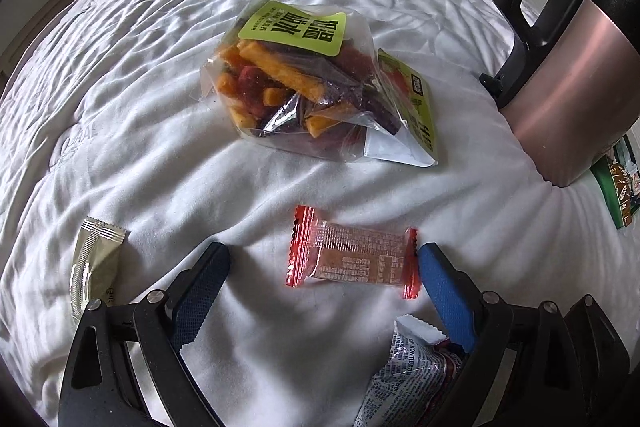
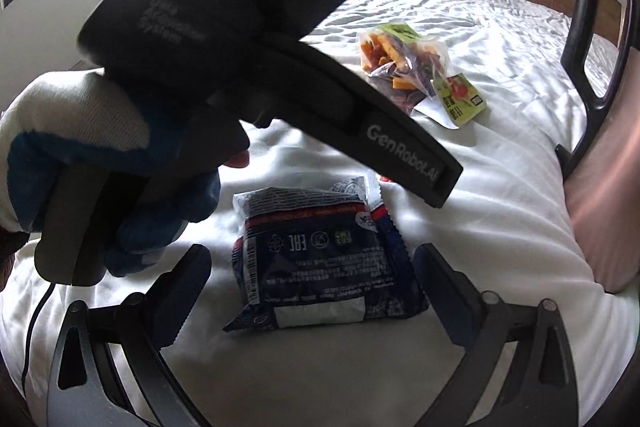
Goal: Organize snacks
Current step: 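Grasp the blue-white biscuit packet with the right tool while the left tool grasps the orange wafer bar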
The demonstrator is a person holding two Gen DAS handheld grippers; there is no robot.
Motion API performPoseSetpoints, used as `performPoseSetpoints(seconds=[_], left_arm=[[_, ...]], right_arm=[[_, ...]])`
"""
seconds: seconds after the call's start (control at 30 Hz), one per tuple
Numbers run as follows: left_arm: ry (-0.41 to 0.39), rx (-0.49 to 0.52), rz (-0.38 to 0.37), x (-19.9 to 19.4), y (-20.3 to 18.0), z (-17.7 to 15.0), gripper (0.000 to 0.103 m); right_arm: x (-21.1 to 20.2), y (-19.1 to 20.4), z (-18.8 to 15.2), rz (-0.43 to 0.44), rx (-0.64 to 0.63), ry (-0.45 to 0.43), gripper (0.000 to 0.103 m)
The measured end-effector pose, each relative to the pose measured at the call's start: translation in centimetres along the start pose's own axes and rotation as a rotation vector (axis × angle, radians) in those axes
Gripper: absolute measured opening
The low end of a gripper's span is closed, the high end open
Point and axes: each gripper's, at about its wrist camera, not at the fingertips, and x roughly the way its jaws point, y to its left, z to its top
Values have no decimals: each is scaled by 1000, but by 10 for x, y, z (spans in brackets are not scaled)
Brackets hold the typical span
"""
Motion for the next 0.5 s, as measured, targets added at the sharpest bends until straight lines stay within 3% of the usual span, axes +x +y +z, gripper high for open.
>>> performPoseSetpoints(seconds=[0.5], left_arm=[[-23, -17, -8, -1, 13, 1, 49]], right_arm=[[11, -21, -4, 28, 39, 41, 103]])
